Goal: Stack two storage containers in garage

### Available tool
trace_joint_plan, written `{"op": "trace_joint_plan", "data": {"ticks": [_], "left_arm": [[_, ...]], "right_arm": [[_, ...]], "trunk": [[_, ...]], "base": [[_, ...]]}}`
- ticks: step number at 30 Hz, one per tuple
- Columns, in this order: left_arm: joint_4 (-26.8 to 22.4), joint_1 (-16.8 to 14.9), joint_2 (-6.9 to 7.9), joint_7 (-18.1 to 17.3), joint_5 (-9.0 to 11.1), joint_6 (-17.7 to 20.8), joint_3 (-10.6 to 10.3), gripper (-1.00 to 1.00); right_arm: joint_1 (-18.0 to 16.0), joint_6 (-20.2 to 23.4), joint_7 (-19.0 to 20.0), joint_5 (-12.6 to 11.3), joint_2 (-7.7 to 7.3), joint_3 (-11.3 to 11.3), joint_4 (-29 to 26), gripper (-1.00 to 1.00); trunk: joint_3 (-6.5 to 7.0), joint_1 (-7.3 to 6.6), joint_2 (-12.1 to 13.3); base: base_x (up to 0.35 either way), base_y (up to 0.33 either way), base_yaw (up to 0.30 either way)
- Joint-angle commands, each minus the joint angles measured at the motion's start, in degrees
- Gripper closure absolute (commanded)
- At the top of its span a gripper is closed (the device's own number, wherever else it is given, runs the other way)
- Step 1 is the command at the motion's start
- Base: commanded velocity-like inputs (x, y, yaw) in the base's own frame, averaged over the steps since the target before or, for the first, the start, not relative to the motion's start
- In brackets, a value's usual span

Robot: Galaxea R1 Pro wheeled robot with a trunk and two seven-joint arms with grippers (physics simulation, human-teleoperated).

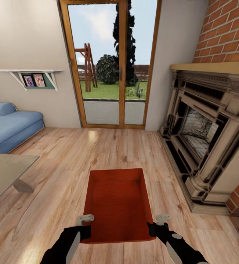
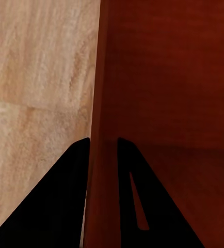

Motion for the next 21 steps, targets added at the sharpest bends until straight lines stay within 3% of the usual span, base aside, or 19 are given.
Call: {"op": "trace_joint_plan", "data": {"ticks": [1,14,21], "left_arm": [[-0.2,0.0,-0.13,0.8,-2.3,-0.5,0.4,1.0],[-0.2,0.0,-0.15,0.8,-2.3,-0.5,0.4,1.0],[-0.2,0.0,-0.1,0.8,-2.3,-0.5,0.4,1.0]], "right_arm": [[0.0,-0.1,0.3,-0.6,0.29,-0.1,0.1,1.0],[0.0,-0.1,0.3,-0.6,0.29,-0.1,0.1,1.0],[0.0,-0.1,0.3,-0.6,0.29,-0.1,0.1,1.0]], "trunk": [[0.22,-0.23,0.4],[3.77,-3.08,5.6],[5.58,-4.62,8.4]], "base": [[0.0,0.0,0.0],[0.0,0.0,0.006],[0.0,0.0,0.171]]}}
